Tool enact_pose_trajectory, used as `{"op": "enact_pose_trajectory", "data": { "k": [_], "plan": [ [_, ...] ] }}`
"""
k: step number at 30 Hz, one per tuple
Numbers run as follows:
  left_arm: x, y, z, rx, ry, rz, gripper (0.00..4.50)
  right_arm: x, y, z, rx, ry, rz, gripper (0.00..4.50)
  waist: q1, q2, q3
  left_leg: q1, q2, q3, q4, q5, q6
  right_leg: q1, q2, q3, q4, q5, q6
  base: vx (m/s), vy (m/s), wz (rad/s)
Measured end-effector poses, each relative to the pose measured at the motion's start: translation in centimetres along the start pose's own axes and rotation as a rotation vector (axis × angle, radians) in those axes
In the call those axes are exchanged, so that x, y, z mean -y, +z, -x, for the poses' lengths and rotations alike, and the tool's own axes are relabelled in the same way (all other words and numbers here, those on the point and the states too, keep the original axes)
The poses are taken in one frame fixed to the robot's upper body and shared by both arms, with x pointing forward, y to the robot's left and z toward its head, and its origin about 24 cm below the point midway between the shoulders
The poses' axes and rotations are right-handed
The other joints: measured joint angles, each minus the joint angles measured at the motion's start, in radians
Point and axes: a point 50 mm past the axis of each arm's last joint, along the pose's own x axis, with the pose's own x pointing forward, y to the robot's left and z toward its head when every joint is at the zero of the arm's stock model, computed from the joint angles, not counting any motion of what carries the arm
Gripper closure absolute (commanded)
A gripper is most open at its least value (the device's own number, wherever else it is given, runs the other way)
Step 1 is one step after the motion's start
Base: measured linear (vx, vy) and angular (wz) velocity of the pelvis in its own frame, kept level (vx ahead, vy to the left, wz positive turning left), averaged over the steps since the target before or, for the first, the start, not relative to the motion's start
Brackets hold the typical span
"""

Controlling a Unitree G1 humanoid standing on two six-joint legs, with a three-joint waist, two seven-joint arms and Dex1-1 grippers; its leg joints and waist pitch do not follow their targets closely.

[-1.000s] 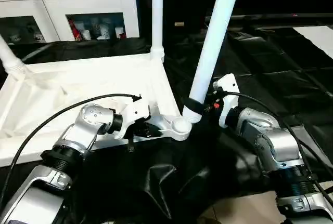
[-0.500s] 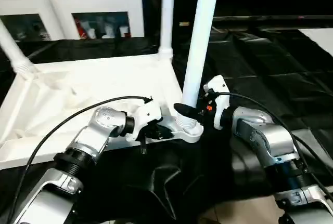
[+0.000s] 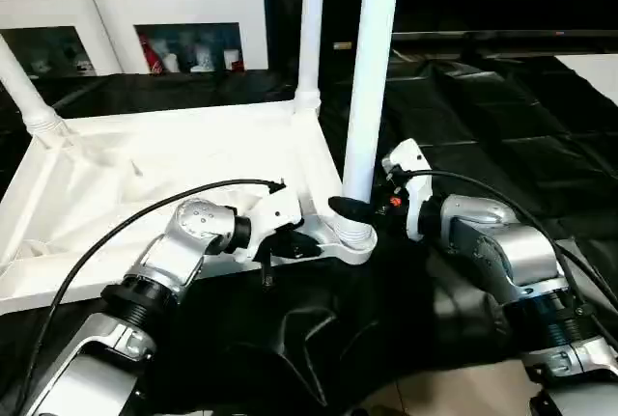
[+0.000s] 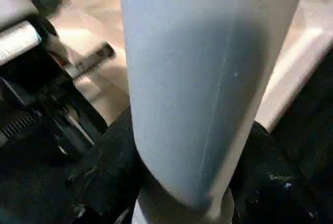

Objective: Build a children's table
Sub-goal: Insert table leg to table base

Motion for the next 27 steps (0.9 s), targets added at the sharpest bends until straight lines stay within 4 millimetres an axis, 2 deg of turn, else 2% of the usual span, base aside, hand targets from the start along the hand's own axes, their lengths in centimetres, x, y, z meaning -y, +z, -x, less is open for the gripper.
{"op": "enact_pose_trajectory", "data": {
  "k": [15, 21, 27],
  "plan": [
    [0.1, 0.0, 0.0, -0.002, -0.015, 0.002, 4.5, 0.0, -0.4, -0.1, 0.004, 0.016, -0.034, 2.6, 0.0, 0.0, 0.0, 0.0, 0.0, 0.0, 0.0, 0.0, 0.0, 0.001, 0.0, 0.0, -0.001, 0.0, 0.0, 0.0, 0.0, 0.0],
    [0.0, -0.1, 0.0, -0.005, -0.005, 0.001, 4.5, 0.6, -1.0, 0.0, 0.072, -0.003, -0.144, 2.61, -0.003, 0.0, 0.0, 0.0, 0.0, 0.0, 0.0, 0.0, 0.0, 0.001, 0.0, 0.0, -0.002, 0.0, 0.0, 0.0, 0.0, 0.0],
    [0.0, 0.0, -0.1, -0.003, -0.001, 0.001, 4.5, 0.7, -2.5, 0.6, 0.176, -0.035, -0.254, 2.61, -0.001, 0.0, 0.0, 0.0, 0.0, 0.0, 0.0, 0.0, 0.0, 0.002, 0.0, -0.001, -0.005, 0.0, 0.0, 0.0, 0.0, 0.0]
  ]
}}
